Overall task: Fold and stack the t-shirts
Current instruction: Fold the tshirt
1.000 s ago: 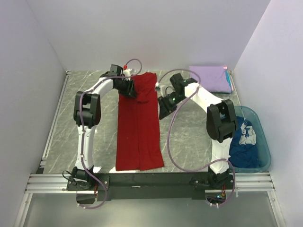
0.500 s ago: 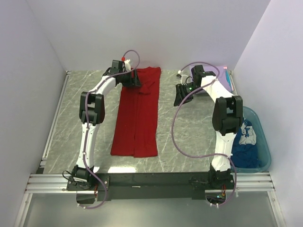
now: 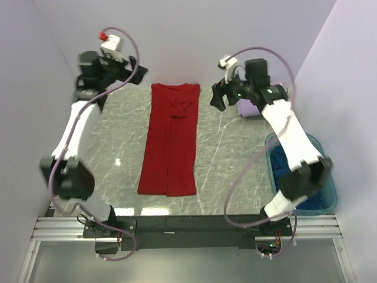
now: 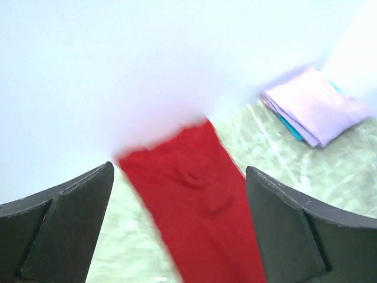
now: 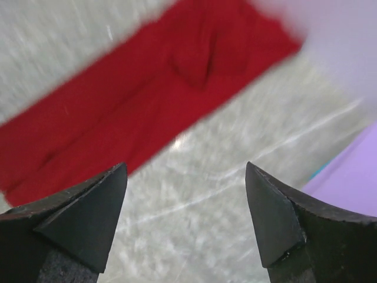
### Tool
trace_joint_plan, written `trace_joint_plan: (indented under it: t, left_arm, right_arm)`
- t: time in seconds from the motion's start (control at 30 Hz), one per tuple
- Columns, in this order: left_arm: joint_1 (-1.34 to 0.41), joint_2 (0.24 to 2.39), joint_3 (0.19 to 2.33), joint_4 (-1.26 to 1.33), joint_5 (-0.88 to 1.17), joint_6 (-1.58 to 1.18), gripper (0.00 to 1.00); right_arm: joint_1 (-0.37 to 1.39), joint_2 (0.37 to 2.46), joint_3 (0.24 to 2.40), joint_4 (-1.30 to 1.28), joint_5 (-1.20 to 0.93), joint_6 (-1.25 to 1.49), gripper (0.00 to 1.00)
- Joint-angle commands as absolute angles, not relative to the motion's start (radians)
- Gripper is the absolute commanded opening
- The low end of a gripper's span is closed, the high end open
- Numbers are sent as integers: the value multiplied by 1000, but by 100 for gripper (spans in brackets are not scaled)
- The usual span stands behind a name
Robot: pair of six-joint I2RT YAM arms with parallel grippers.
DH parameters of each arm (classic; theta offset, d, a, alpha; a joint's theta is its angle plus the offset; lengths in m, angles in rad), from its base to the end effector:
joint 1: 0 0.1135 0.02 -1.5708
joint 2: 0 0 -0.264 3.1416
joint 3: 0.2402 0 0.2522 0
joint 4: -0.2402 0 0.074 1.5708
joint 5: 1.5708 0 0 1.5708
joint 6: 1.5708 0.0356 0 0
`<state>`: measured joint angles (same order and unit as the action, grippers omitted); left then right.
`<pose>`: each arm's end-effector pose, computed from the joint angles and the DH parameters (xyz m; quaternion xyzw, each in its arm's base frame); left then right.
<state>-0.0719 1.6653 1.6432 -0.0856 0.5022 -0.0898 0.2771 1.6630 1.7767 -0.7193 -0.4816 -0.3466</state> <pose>0.3935 -0.0455 0.4196 0.1595 0.7223 -0.2366 0.6300 0.3491 0.1164 0.4037 -0.3693 0.7848 0.1955 0.4578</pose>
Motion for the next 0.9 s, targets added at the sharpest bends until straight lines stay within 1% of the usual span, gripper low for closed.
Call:
trace_joint_plan:
  t: [0.0, 0.03, 0.07, 0.13, 0.17, 0.2, 0.23, 0.27, 0.3, 0.33, 0.37, 0.4, 0.43, 0.53, 0.57, 0.6, 0.63, 0.67, 0.73, 0.87]
  left_arm:
    - [-68, 1528, 1583, -169, 596, 143, 99]
    - [-45, 1502, 1572, -245, 667, 284, 99]
    - [-37, 1476, 1553, -426, 786, 367, 99]
    - [-32, 1367, 1424, -556, 814, 553, 99]
    - [-32, 1327, 1367, -665, 824, 619, 99]
    - [-34, 1254, 1315, -739, 831, 687, 98]
    - [-34, 1226, 1224, -796, 841, 790, 97]
    - [-34, 1200, 1183, -849, 845, 848, 95]
    - [-35, 1160, 1104, -983, 854, 921, 93]
    - [-37, 1143, 1060, -1021, 851, 1040, 91]
    - [-37, 1123, 1014, -1041, 845, 1070, 90]
    - [-37, 1083, 923, -1045, 825, 1100, 89]
    - [-37, 1065, 878, -1045, 816, 1179, 88]
    - [-37, 983, 721, -988, 793, 1291, 82]
    - [-37, 967, 689, -970, 793, 1311, 77]
    - [-37, 938, 630, -956, 796, 1336, 74]
    - [-37, 925, 605, -934, 813, 1383, 72]
    - [-38, 908, 582, -919, 821, 1400, 68]
    - [-43, 900, 528, -878, 834, 1437, 66]
    - [-52, 928, 483, -847, 833, 1529, 62]
  right_arm:
    - [287, 1490, 1662, -400, -530, -304, 88]
    - [288, 1448, 1607, -388, -588, -339, 88]
    - [320, 1436, 1589, -399, -630, -377, 88]
    - [404, 1451, 1601, -565, -551, -507, 87]
    - [469, 1466, 1606, -645, -488, -562, 87]
    - [583, 1488, 1602, -763, -430, -621, 87]
    - [644, 1509, 1562, -790, -358, -621, 87]
    - [687, 1506, 1521, -785, -344, -602, 87]
    - [763, 1499, 1426, -737, -341, -560, 87]
    - [800, 1477, 1378, -709, -344, -546, 87]
    - [831, 1471, 1335, -686, -341, -537, 87]
    - [863, 1470, 1257, -646, -341, -525, 86]
    - [909, 1465, 1214, -617, -341, -517, 84]
    - [998, 1433, 1056, -477, -319, -489, 81]
    - [1014, 1428, 1022, -442, -305, -486, 81]
    - [1026, 1424, 972, -384, -290, -483, 80]
    - [1044, 1420, 947, -356, -281, -485, 76]
    - [1049, 1417, 925, -327, -272, -485, 74]
    - [1055, 1425, 879, -267, -259, -498, 69]
    - [1062, 1437, 827, -200, -245, -523, 65]
